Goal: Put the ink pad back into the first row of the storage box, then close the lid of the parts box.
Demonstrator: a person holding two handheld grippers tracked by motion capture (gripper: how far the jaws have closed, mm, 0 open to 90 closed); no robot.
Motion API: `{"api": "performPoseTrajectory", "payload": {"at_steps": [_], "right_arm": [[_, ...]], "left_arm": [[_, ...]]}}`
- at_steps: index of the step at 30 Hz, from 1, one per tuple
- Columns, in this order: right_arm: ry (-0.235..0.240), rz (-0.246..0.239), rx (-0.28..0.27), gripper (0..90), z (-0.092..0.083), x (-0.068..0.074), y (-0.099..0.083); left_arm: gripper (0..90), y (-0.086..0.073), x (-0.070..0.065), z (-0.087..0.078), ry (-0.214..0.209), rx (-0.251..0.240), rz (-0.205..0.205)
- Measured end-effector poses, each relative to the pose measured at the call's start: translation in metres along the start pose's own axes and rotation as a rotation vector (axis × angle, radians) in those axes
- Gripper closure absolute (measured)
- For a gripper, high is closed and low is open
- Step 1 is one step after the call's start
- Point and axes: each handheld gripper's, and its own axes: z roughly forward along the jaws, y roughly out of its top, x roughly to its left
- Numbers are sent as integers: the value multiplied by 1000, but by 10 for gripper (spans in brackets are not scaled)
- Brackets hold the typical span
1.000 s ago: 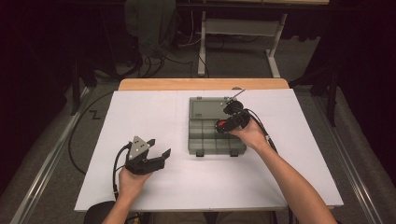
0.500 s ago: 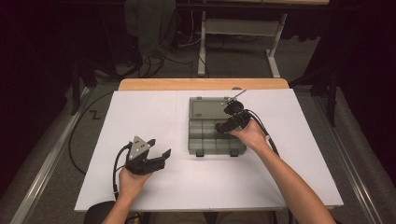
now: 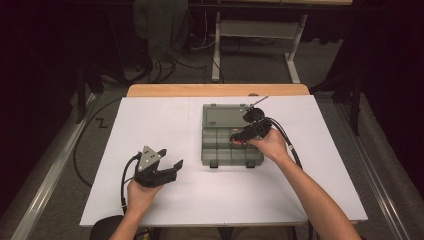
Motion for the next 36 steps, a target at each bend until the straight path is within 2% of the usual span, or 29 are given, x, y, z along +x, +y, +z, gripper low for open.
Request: {"api": "performPoseTrajectory", "payload": {"at_steps": [20, 32, 36], "right_arm": [[10, 5, -79, 502, -23, -5, -16], [7, 42, -119, 511, -33, -15, -33], [0, 52, -137, 548, -36, -17, -38]], "left_arm": [[292, 0, 2, -3, -5, -25, -19], [293, 0, 1, -3, 2, -16, -10], [293, -1, 2, -3, -3, -19, -18]]}}
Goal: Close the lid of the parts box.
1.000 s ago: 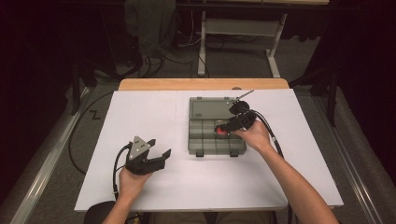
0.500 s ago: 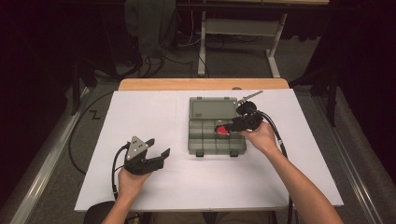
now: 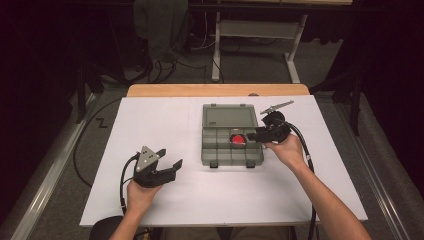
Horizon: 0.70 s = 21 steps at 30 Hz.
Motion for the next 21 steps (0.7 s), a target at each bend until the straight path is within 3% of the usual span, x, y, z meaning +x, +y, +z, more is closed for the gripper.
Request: {"api": "performPoseTrajectory", "payload": {"at_steps": [4, 21], "right_arm": [[-3, 0, 0, 573, -1, -2, -5], [30, 76, -23, 643, -1, -14, -25]], "left_arm": [[295, 0, 0, 1, -1, 0, 1], [297, 1, -3, 2, 21, 13, 18]]}}
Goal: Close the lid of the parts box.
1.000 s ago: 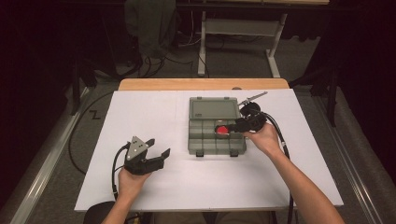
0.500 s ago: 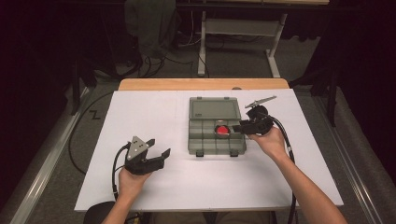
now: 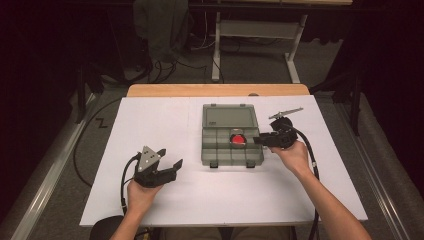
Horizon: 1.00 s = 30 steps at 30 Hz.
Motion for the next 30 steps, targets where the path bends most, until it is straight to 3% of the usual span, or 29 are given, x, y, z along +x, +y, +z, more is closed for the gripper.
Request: {"api": "performPoseTrajectory", "payload": {"at_steps": [7, 14, 23, 25, 28, 30], "right_arm": [[3, 19, 14, 706, 3, -5, -4], [-6, 38, 31, 713, 2, -8, -6], [-19, 46, 70, 735, 5, -10, -8], [-13, 50, 73, 743, 5, -11, -8], [-16, 45, 76, 754, 6, -11, -8], [-24, 46, 83, 758, 5, -10, -8]], "left_arm": [[299, 0, 1, -1, 9, 11, -7], [299, 2, 1, 2, 3, 22, -17], [304, 8, 4, 2, 35, 26, -29], [311, 11, 6, 3, 25, 38, -57], [312, 18, 2, 5, 45, 57, -10], [319, 21, 1, 7, 38, 60, -10]]}}
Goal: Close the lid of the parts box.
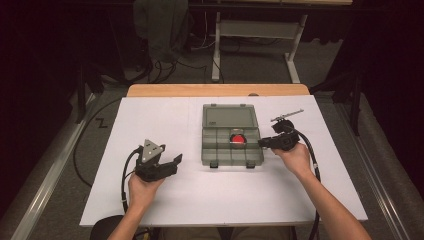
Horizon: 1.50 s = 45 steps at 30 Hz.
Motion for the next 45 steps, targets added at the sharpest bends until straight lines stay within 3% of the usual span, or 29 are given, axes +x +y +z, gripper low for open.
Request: {"api": "performPoseTrajectory", "payload": {"at_steps": [8, 12, 16, 25, 31, 41, 45], "right_arm": [[0, 2, -3, 759, 0, 0, -1], [3, 10, 3, 759, 0, 0, 0], [3, 7, 2, 760, 0, 0, -1], [10, 11, -1, 760, 0, -2, -1], [17, 14, -2, 760, 0, -3, -1], [13, 11, -2, 761, 0, -2, -1], [11, 12, 2, 762, 0, -2, -1]], "left_arm": [[334, 14, 2, 16, -14, 51, -32], [351, 22, 3, 28, -35, 81, -73], [367, 30, 0, 38, -27, 97, -59], [410, 41, -2, 52, -72, 115, -57], [425, 48, -1, 63, -99, 156, -41], [419, 59, -3, 77, -124, 242, -79], [414, 65, -3, 84, -121, 263, -59]]}}
